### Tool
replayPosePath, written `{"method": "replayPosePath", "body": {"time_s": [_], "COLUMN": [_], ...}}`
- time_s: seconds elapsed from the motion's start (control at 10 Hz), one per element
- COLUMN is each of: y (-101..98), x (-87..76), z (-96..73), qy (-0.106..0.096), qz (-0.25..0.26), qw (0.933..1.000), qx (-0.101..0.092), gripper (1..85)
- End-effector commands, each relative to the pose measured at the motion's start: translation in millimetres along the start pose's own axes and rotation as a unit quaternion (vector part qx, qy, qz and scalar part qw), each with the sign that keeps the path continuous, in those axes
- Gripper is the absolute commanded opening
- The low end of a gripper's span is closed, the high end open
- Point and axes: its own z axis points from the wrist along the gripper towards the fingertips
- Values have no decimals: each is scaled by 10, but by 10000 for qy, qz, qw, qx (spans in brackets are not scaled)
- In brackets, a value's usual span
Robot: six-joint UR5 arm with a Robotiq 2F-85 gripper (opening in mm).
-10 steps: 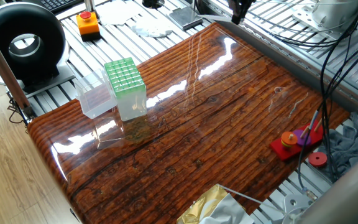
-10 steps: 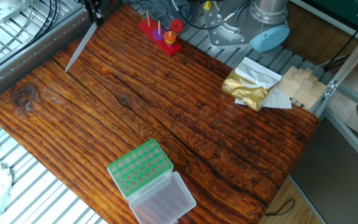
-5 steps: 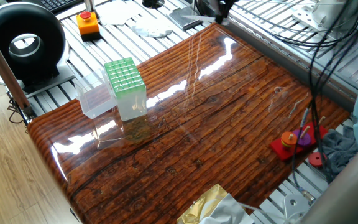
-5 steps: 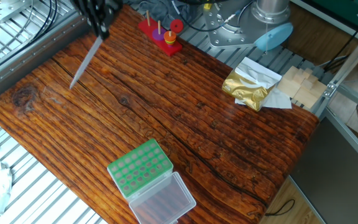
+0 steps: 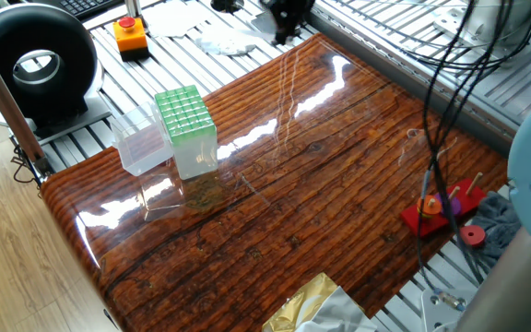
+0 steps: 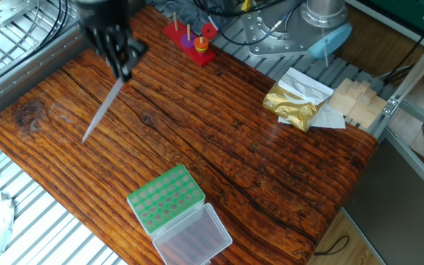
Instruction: Insert a large pipette tip into the holder for large pipette tips
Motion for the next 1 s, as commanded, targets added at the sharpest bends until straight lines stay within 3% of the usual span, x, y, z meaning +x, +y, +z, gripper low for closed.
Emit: {"method": "replayPosePath", "body": {"time_s": [0.0,0.2,0.5,0.6,0.9], "y": [202,133,-104,-142,-110], "x": [-144,-134,-25,-66,-203], "z": [241,281,260,256,260], "qy": [-110,-3,256,197,-66], "qz": [58,-69,-821,-1022,-1119], "qw": [9999,9998,9945,9923,9916], "qx": [89,160,597,673,639], "gripper": [10,10,10,10,10]}}
